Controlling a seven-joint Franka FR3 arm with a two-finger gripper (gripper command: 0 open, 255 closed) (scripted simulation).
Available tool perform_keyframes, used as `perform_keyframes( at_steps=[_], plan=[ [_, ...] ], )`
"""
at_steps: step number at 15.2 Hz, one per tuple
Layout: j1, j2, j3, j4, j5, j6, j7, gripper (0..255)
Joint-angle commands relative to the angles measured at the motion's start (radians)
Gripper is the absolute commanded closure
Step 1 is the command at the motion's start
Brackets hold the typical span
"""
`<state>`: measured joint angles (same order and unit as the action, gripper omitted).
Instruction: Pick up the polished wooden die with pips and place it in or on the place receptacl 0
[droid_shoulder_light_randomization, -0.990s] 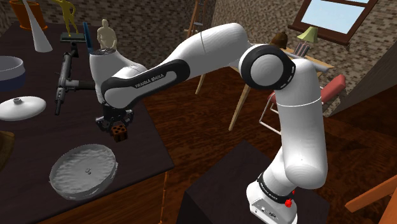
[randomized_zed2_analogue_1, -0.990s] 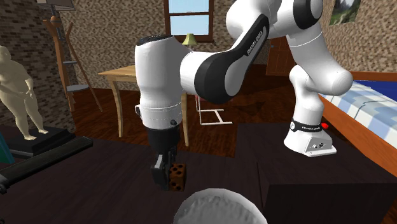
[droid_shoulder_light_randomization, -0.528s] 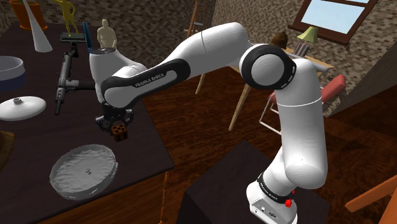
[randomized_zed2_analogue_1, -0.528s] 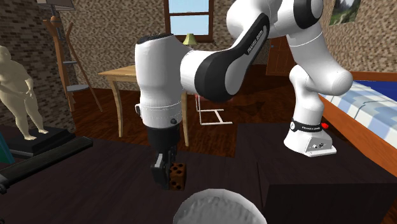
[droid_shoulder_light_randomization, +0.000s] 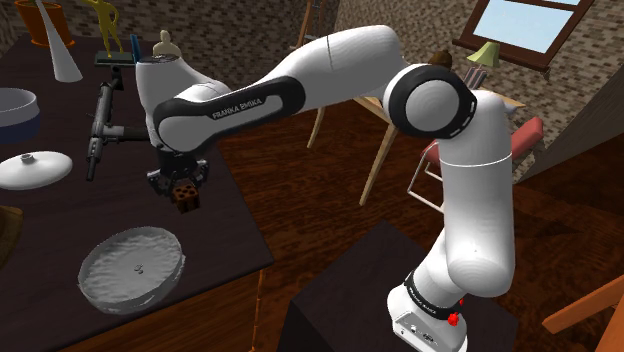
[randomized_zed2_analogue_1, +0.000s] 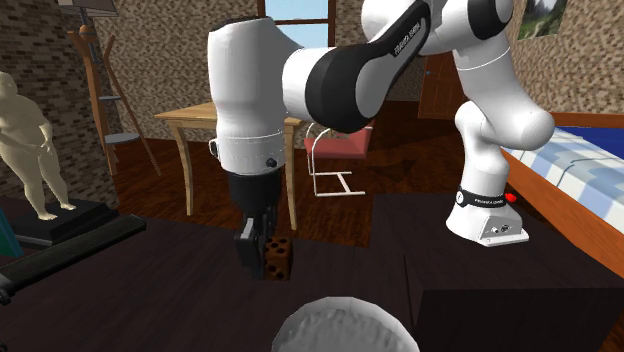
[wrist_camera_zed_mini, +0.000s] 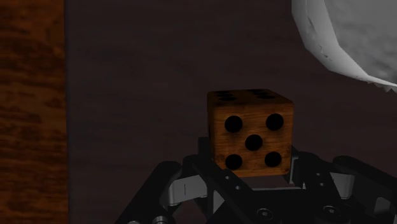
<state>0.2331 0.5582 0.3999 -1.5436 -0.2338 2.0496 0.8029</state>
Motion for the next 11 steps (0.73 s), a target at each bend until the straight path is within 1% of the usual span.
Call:
perform_keyframes(
  at_steps=[1, 11],
  plan=[
    [0.000, -0.009, 0.003, 0.016, 0.005, -0.025, -0.003, 255],
    [-0.001, -0.049, 0.014, 0.092, 0.025, -0.137, -0.017, 255]
  ],
)
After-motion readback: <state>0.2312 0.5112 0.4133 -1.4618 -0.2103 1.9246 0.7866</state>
